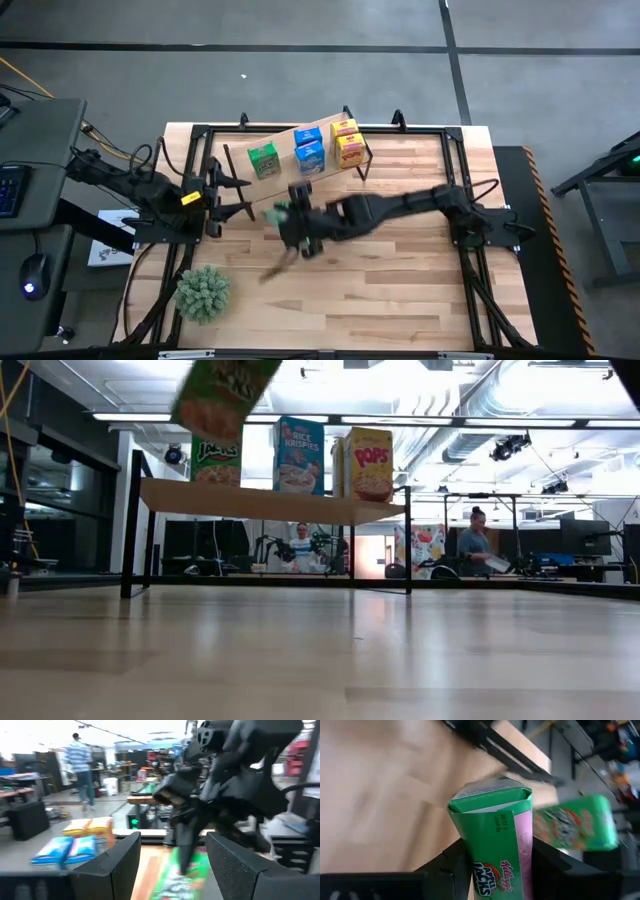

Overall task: Stack cereal on shelf
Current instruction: Put the green cereal box on the shelf aligned with the green cereal box

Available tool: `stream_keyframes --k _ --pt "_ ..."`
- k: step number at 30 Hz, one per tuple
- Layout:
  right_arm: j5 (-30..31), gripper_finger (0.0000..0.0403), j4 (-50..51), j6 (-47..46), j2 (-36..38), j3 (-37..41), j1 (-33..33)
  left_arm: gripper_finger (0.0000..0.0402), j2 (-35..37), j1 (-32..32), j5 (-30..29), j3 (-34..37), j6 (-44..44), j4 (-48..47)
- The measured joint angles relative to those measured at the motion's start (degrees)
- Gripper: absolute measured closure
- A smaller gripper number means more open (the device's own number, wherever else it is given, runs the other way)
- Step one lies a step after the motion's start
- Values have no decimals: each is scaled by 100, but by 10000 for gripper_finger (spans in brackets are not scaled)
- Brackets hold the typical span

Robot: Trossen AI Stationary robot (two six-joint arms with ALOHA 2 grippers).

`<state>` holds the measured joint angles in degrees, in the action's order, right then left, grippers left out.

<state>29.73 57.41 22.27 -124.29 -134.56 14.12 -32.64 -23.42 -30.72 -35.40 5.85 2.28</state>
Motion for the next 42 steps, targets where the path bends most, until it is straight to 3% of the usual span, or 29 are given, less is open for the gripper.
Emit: stream_keyframes --k 5,9,15,25,35,42 --pt "49 258 -587 436 2 0 -598 188 80 0 -794 0 44 -143" --pt "-453 258 -467 624 4 20 -911 188 80 0 -1394 0 92 -196" --pt "-857 258 -228 629 4 48 -1134 188 80 0 -1772 0 89 -233" --pt "-1907 258 40 631 4 48 -1488 188 78 0 -1725 0 -144 -206" --pt "-2049 258 18 429 -19 37 -1590 188 -130 0 -580 0 -733 -492" --pt "-2117 258 24 342 -24 37 -1572 188 -279 4 -734 -4 -611 -493"
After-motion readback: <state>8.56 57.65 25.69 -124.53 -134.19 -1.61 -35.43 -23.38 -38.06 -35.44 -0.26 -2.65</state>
